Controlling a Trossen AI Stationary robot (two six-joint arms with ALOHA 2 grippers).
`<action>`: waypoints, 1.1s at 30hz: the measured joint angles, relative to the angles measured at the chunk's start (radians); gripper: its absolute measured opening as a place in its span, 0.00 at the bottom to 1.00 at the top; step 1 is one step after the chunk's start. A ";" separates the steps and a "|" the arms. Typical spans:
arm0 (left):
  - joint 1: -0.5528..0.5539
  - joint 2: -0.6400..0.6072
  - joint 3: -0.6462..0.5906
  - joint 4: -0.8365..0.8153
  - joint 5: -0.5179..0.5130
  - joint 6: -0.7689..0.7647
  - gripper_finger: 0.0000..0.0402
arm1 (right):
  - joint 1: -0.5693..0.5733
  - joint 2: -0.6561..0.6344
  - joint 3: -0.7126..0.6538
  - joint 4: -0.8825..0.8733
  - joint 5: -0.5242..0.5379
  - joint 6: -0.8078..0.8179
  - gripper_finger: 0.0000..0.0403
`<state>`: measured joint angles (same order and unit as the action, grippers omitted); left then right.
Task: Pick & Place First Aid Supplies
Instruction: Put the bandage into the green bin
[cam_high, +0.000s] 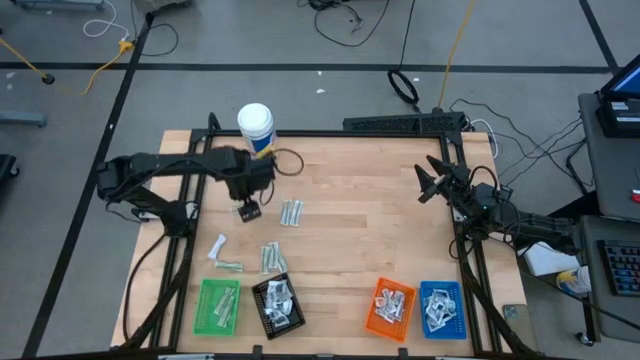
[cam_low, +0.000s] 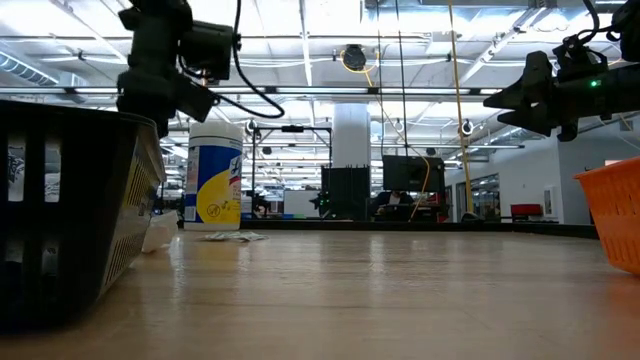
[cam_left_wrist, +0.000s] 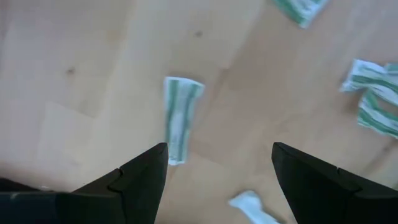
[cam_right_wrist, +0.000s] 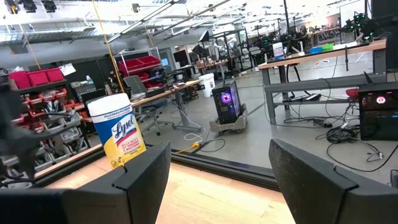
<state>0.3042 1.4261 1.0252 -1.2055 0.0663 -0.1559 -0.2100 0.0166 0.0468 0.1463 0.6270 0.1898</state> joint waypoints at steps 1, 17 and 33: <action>0.024 0.000 0.000 0.000 0.000 0.017 0.73 | 0.000 0.000 0.000 0.000 0.000 0.000 0.66; 0.081 0.248 -0.001 0.044 -0.076 0.147 0.73 | 0.000 0.000 0.000 0.000 0.000 0.000 0.66; 0.042 0.410 0.002 0.131 -0.090 0.212 0.63 | 0.000 0.000 0.000 0.000 0.000 0.000 0.66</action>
<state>0.3462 1.8363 1.0275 -1.0744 -0.0238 0.0558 -0.2096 0.0162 0.0468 0.1463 0.6271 0.1898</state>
